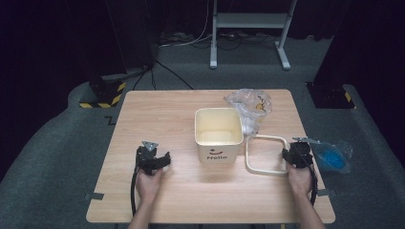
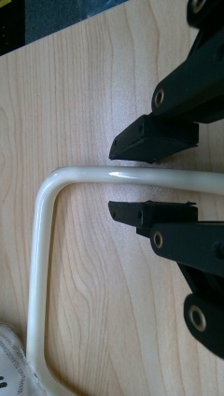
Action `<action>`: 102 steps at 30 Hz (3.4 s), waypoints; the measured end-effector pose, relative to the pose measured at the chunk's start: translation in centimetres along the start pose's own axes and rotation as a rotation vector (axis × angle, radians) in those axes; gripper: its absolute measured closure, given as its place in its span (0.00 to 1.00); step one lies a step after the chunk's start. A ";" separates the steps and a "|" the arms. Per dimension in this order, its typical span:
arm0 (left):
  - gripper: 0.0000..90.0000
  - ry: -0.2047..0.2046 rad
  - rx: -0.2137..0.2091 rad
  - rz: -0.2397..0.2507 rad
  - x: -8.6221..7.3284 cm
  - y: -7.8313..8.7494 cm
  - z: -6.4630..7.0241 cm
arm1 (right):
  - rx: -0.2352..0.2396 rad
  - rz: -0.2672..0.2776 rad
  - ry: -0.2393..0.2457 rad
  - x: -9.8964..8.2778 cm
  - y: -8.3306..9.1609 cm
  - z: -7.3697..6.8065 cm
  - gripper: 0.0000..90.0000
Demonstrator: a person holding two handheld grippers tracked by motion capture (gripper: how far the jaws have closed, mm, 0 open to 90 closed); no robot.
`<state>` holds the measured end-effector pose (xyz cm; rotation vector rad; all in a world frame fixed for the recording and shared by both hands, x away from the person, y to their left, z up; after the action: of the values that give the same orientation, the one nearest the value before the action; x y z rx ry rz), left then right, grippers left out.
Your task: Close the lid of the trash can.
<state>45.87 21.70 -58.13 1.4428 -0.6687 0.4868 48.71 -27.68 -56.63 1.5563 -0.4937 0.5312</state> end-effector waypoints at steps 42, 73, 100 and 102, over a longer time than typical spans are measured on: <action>0.25 0.000 0.000 0.000 0.0 0.0 0.0 | 0.003 0.016 0.042 0.0 2.6 0.6 0.91; 0.25 0.000 0.000 0.000 0.0 0.0 0.0 | 0.039 0.047 0.078 3.0 7.9 -0.1 0.91; 0.25 0.000 0.000 0.000 0.0 0.0 0.0 | 0.100 0.058 0.112 6.6 11.4 -2.8 0.91; 0.25 0.000 0.000 0.000 0.0 0.0 0.0 | 0.106 0.056 0.123 6.9 11.5 -3.4 0.91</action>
<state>45.86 21.69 -58.12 1.4427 -0.6685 0.4866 47.10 -24.80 -43.21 1.6030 -0.4224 0.7013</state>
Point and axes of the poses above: each handheld gripper's, and its own axes: y roughly backward along the jaws, x roughly out of its top, z roughly to its right, the point moved 8 cm from there along -y, roughly forward along the jaws, and after that the axes turned 5 degrees about -z, right-handed, at the moved point
